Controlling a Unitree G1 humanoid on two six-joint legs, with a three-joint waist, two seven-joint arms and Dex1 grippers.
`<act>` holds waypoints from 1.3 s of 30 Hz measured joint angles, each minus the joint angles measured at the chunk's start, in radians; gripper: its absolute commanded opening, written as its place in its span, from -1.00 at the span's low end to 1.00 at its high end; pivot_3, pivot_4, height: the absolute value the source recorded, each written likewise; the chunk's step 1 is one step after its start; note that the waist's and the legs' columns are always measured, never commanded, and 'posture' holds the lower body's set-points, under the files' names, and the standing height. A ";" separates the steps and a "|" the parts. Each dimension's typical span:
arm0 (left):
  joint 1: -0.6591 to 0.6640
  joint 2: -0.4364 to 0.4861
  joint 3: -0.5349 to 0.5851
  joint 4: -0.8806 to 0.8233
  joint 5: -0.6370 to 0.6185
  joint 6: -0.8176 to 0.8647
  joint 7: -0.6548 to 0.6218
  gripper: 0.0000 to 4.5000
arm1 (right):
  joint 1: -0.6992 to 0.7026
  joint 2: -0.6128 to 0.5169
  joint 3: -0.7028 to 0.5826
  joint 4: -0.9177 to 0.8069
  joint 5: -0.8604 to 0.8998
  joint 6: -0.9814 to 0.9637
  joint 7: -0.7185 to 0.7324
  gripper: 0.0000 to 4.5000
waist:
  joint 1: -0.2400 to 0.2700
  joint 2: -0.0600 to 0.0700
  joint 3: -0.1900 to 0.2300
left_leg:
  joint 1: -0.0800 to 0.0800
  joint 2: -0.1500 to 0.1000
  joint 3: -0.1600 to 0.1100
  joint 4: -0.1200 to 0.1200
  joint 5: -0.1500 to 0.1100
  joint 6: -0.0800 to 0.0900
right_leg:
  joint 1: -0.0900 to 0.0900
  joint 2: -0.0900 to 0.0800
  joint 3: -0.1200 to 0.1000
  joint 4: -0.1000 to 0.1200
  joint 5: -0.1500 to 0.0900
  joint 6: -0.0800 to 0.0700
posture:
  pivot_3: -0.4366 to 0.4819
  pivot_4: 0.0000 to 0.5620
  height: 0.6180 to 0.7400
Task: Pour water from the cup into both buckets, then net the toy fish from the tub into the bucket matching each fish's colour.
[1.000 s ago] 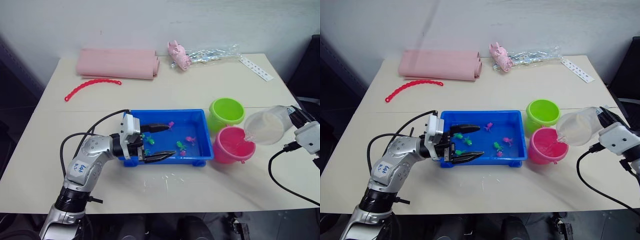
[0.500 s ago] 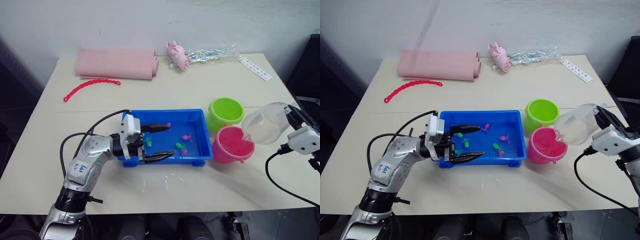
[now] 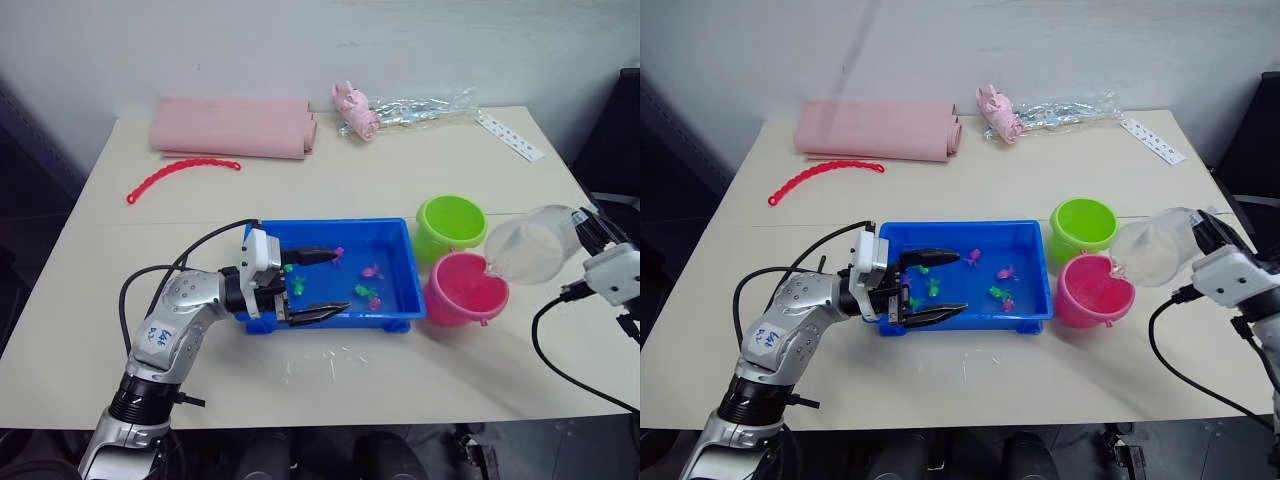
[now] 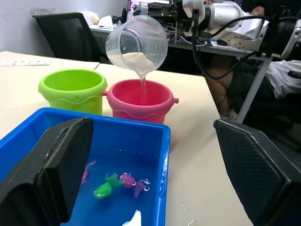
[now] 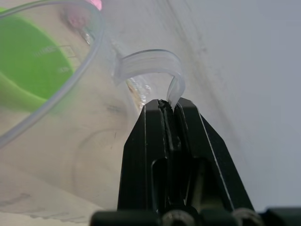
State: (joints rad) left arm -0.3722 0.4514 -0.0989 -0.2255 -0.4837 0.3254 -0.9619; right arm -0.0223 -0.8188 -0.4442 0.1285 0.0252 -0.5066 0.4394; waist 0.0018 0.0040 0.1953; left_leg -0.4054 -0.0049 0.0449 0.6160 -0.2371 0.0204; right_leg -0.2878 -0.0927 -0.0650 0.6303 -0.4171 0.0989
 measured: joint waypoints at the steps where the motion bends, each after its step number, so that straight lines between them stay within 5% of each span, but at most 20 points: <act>1: 0.000 0.002 0.001 0.000 0.000 0.000 0.000 1.00 | 0.002 0.010 0.000 -0.012 0.038 0.027 0.012 -0.98 | 0.000 0.000 0.000 | 0.000 0.000 0.000 0.000 0.000 0.000 | 0.000 0.000 0.000 0.000 0.000 0.000 | -0.05 -0.47 1.00; 9: 0.011 0.015 0.020 0.001 -0.002 -0.002 0.006 1.00 | -0.032 0.032 -0.046 -0.057 0.228 0.281 0.026 -0.98 | 0.000 0.000 0.000 | 0.000 0.000 0.000 0.001 0.000 0.000 | 0.000 0.000 0.000 0.001 0.000 0.000 | -0.05 -0.47 1.00; 13: 0.014 0.025 0.061 -0.001 -0.032 0.025 0.012 1.00 | -0.144 0.004 -0.046 -0.055 0.331 0.537 0.032 -0.98 | -0.004 0.000 0.000 | 0.000 0.000 0.000 0.002 0.000 0.000 | 0.000 0.000 0.000 0.003 0.000 0.000 | -0.05 -0.47 1.00; 20: -0.023 0.029 0.138 0.003 -0.047 0.044 0.059 1.00 | -0.337 -0.076 0.022 0.029 0.294 0.660 0.069 -0.98 | 0.000 0.000 0.000 | -0.001 0.000 -0.001 0.003 0.000 0.000 | -0.001 0.000 -0.001 0.003 0.000 0.000 | -0.05 -0.47 1.00; 29: -0.049 0.019 0.163 0.006 -0.051 0.064 0.118 1.00 | -0.521 -0.075 0.244 0.284 0.045 0.443 0.061 -0.98 | -0.003 -0.001 0.000 | -0.002 0.000 -0.001 0.004 0.000 0.000 | -0.002 0.000 -0.001 0.007 0.000 0.000 | -0.05 -0.47 1.00; 39: -0.049 0.018 0.159 0.005 -0.051 0.065 0.124 1.00 | -0.625 -0.075 0.329 0.447 -0.157 0.161 -0.046 -0.98 | -0.003 -0.001 0.001 | -0.002 0.000 -0.001 0.004 0.000 0.000 | -0.002 0.000 -0.001 0.007 0.000 0.000 | -0.05 -0.47 1.00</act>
State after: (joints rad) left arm -0.4211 0.4694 0.0604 -0.2204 -0.5344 0.3904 -0.8374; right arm -0.6477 -0.8940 -0.1152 0.5757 -0.1316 -0.3451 0.3936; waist -0.0014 0.0030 0.1960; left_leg -0.4076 -0.0048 0.0440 0.6203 -0.2372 0.0206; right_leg -0.2898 -0.0931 -0.0663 0.6372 -0.4172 0.0989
